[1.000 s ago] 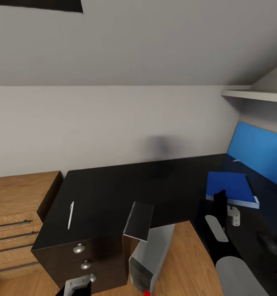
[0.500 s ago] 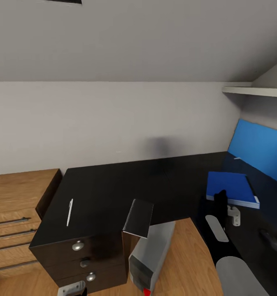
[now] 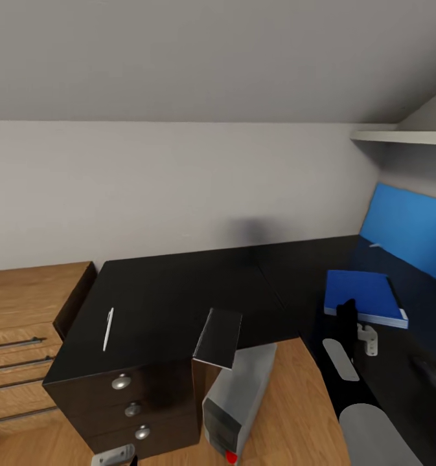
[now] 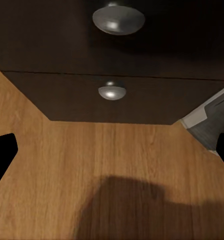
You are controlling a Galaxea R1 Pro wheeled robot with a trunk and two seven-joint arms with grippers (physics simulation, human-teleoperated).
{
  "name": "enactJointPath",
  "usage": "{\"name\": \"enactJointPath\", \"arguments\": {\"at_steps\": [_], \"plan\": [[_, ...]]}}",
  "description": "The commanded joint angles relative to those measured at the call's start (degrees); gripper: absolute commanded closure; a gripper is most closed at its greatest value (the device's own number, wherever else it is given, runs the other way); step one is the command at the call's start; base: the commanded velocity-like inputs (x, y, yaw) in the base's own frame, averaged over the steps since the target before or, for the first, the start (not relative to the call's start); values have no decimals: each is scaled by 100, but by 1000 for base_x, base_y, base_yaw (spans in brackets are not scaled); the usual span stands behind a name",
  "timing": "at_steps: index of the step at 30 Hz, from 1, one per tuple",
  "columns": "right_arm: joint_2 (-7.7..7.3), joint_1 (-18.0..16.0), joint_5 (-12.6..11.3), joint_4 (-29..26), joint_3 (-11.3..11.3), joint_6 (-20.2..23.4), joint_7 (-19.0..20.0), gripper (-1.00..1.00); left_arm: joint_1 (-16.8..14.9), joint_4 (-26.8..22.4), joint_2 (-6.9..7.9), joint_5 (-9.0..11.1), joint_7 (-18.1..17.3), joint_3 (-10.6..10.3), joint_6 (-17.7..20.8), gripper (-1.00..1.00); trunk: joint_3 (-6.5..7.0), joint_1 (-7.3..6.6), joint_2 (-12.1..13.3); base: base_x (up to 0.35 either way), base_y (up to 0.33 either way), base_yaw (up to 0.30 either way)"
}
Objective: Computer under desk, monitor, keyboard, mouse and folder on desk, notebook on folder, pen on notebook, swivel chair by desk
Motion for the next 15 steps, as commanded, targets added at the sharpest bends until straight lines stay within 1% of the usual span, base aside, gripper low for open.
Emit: {"name": "enactJointPath", "arguments": {"at_steps": [1, 6, 15], "plan": [[6, -6, -53, 0, -9, -3, 46, 100, -1, -9, -4, 42, 17, 1, 30, -100, -23, 23, -44, 0, 0, -70], [16, -5, -55, 0, -9, 2, 45, 100, -1, 0, -4, 42, 17, 1, 30, -100, -113, 132, -245, 0, 0, -127], [-9, -7, -55, 0, -9, 23, 31, 100, 1, 6, -2, 42, 20, 0, 29, -100, -274, 330, -606, 0, 0, -16]]}}
